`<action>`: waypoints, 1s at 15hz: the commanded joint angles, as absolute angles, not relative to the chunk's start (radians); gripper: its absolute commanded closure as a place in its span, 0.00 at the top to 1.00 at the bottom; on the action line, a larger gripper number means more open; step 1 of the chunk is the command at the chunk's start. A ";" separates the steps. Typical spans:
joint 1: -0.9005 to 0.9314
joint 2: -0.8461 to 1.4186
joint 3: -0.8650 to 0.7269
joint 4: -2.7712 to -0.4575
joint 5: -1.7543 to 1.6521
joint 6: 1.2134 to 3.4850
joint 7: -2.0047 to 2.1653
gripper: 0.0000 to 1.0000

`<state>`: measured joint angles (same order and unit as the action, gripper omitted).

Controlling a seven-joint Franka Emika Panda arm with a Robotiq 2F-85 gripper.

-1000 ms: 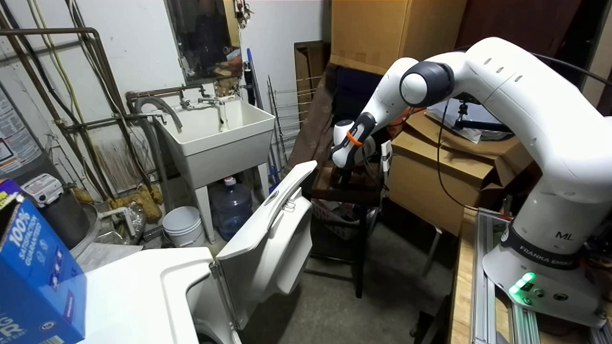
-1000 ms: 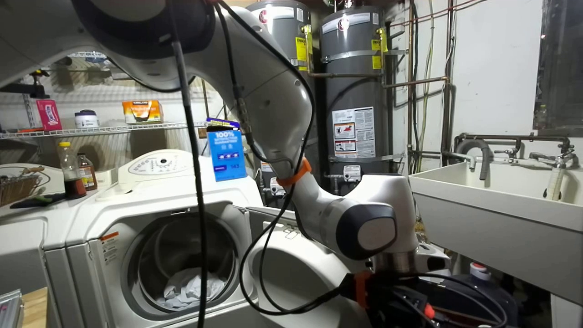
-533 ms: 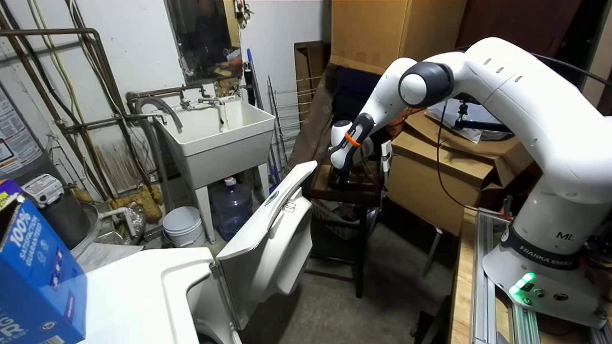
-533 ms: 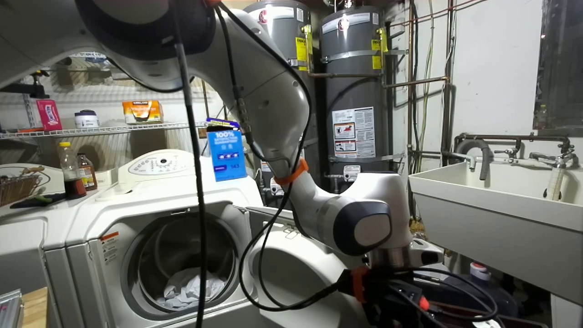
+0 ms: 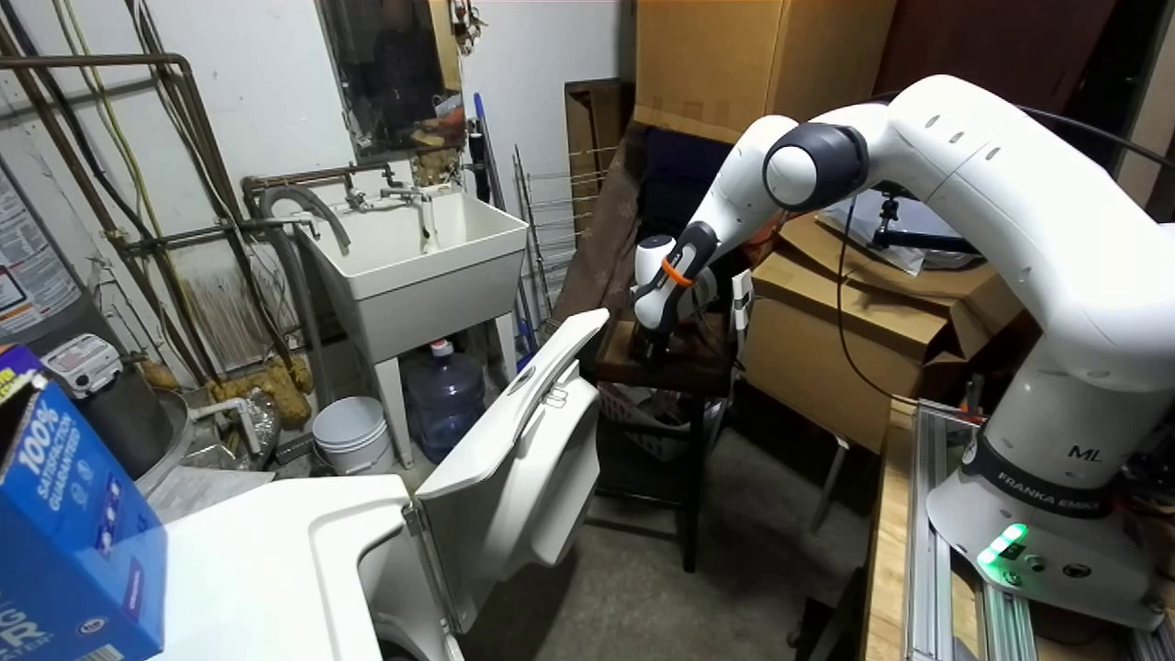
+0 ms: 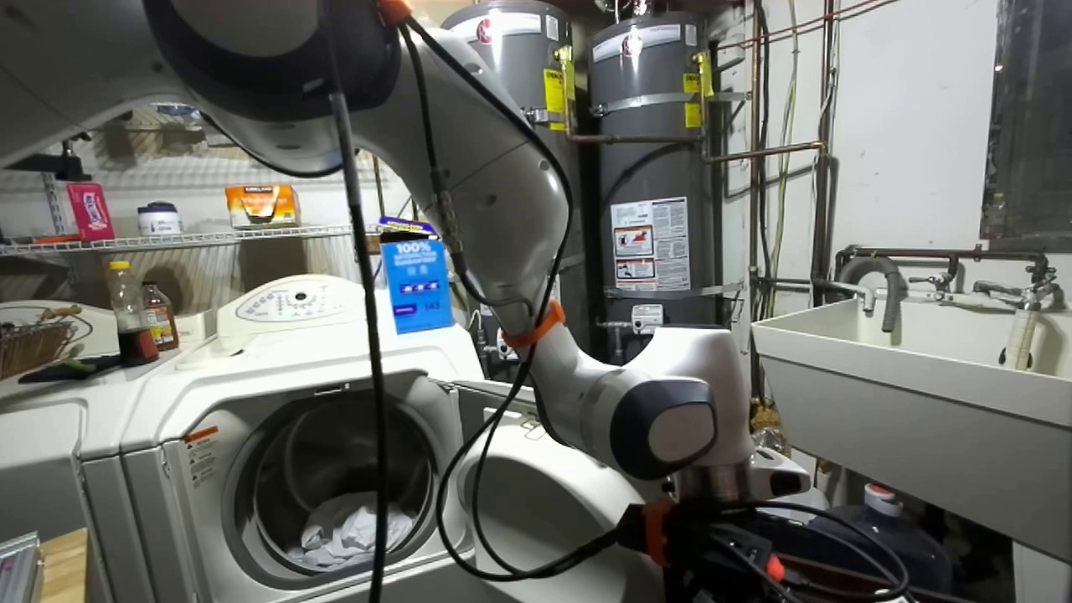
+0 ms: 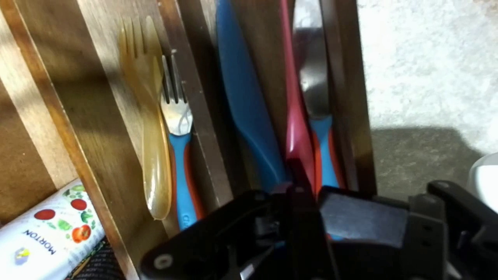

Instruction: Get the pink object from the wooden tray and put it on the washing machine

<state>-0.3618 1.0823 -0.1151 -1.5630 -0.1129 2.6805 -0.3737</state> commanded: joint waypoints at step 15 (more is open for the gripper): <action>-0.525 0.994 0.012 -1.644 -0.087 2.661 -0.528 0.00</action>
